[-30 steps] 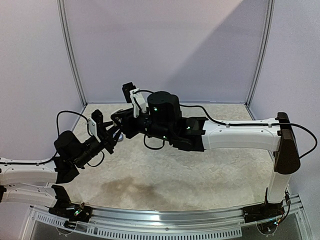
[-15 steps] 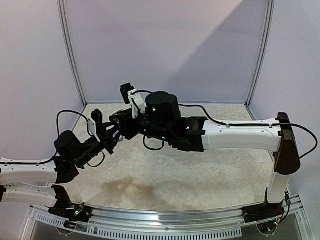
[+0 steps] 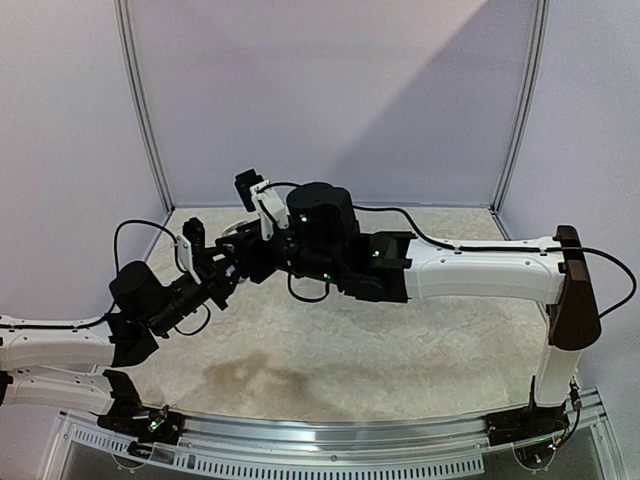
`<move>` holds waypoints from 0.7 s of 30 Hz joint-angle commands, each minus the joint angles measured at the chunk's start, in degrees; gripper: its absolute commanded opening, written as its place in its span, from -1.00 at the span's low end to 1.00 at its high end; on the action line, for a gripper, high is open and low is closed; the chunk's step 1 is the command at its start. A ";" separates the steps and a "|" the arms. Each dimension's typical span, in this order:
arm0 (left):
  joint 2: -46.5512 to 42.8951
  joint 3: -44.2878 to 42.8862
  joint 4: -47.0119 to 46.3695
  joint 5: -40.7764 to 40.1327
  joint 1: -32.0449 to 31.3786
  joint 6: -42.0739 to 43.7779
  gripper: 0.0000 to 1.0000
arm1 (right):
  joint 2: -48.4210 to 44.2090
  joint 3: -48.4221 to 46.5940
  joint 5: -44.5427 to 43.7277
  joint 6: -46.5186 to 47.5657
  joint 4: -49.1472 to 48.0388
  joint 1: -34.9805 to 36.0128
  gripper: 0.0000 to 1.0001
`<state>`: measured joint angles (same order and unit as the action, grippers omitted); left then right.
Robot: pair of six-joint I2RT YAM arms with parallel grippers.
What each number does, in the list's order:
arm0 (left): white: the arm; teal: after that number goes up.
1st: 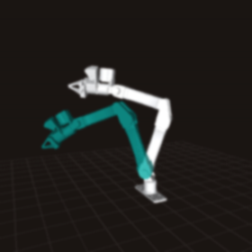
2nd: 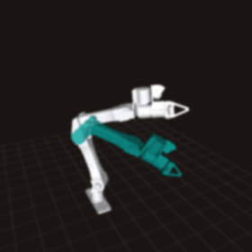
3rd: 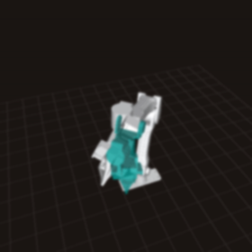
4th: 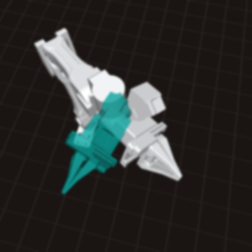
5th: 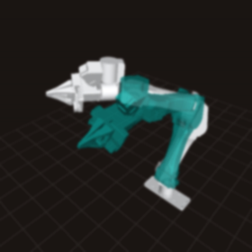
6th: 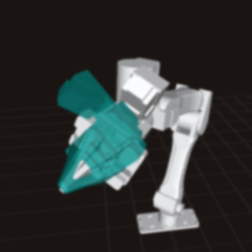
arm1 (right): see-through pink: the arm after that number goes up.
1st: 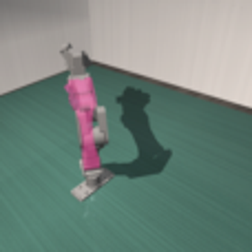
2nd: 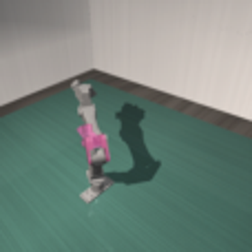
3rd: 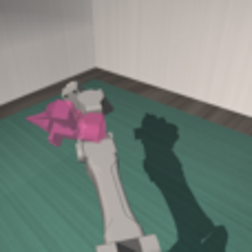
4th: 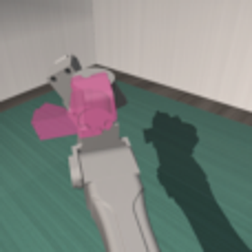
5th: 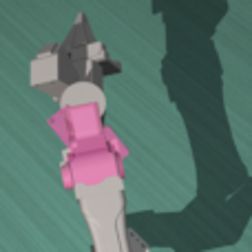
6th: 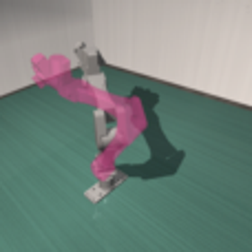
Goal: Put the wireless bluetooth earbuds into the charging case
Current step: Insert the left earbud into the left side groove of the charging case.
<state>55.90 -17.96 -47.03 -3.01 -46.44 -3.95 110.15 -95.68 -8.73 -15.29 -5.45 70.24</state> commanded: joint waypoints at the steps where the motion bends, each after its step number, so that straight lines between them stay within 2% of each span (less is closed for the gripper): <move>1: -1.51 -1.62 -0.90 2.09 0.47 -2.05 -1.00 | 1.65 -1.41 -2.95 1.37 4.18 -0.38 0.00; 13: -1.66 -1.91 0.22 4.66 0.54 -3.78 -1.00 | 1.72 -3.07 -1.90 3.47 7.49 -0.42 0.21; 21: -1.57 -2.20 1.61 6.46 0.82 -6.58 -1.00 | 0.93 -3.81 -0.89 7.79 9.65 -0.44 0.26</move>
<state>55.75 -18.04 -44.62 0.16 -46.06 -8.67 110.48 -98.48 -8.38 -10.96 0.32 70.54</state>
